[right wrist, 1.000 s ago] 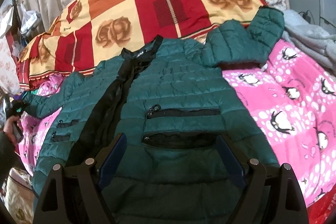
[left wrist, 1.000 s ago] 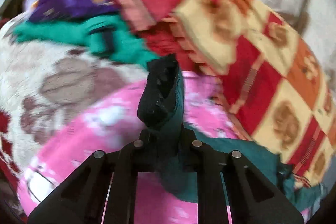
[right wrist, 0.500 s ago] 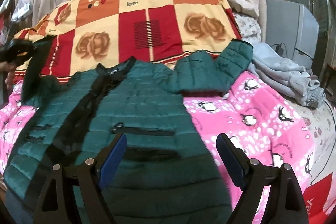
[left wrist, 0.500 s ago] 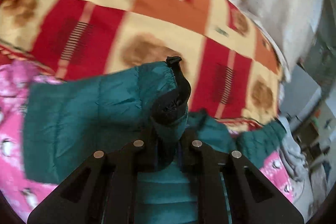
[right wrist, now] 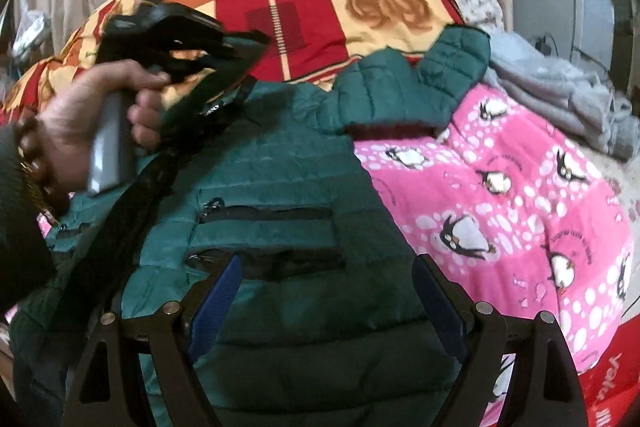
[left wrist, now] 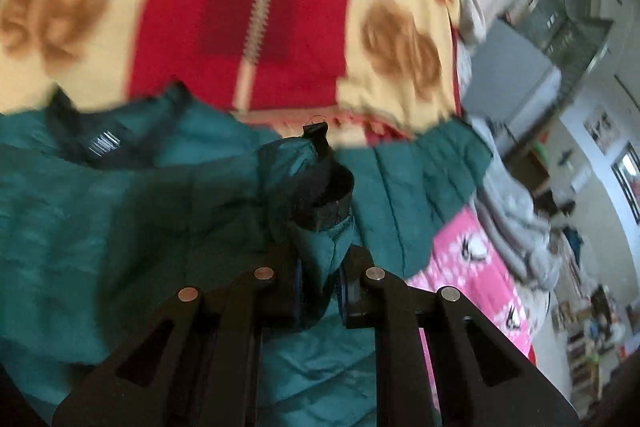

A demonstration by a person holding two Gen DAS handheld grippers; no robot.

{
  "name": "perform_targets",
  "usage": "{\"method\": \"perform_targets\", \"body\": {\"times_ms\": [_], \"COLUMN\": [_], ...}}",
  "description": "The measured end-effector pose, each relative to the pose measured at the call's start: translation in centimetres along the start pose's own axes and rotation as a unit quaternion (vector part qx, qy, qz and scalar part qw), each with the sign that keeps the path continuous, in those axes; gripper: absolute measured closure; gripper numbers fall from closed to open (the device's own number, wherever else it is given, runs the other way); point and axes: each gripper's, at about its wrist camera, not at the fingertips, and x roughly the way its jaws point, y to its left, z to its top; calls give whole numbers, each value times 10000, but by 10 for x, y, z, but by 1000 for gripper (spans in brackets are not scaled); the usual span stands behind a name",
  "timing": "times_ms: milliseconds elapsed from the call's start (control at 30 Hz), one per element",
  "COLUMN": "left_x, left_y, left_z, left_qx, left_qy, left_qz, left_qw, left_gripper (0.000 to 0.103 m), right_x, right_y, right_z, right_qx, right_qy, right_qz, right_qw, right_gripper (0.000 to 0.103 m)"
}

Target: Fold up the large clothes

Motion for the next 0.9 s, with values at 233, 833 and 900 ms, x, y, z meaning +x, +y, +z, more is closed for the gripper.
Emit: {"method": "perform_targets", "body": {"times_ms": [233,833,900], "left_x": [39,-126,-147], "left_y": [21,78,98], "left_z": [-24,-69,-65], "left_qx": [-160,-736,-668], "left_qy": [742,-152,-443], "left_qz": [162,847,1300], "left_qw": [9970,9936,9883], "left_gripper": [91,50,50], "right_x": [11,-16,-29], "right_y": [-17,-13,-7], "right_z": [-1,10,28], "right_qx": [413,318,168], "right_qy": [238,56,-163], "right_qz": [166,-142,87], "right_qw": [9987,9994,9997], "right_gripper": [17,18,18]}}
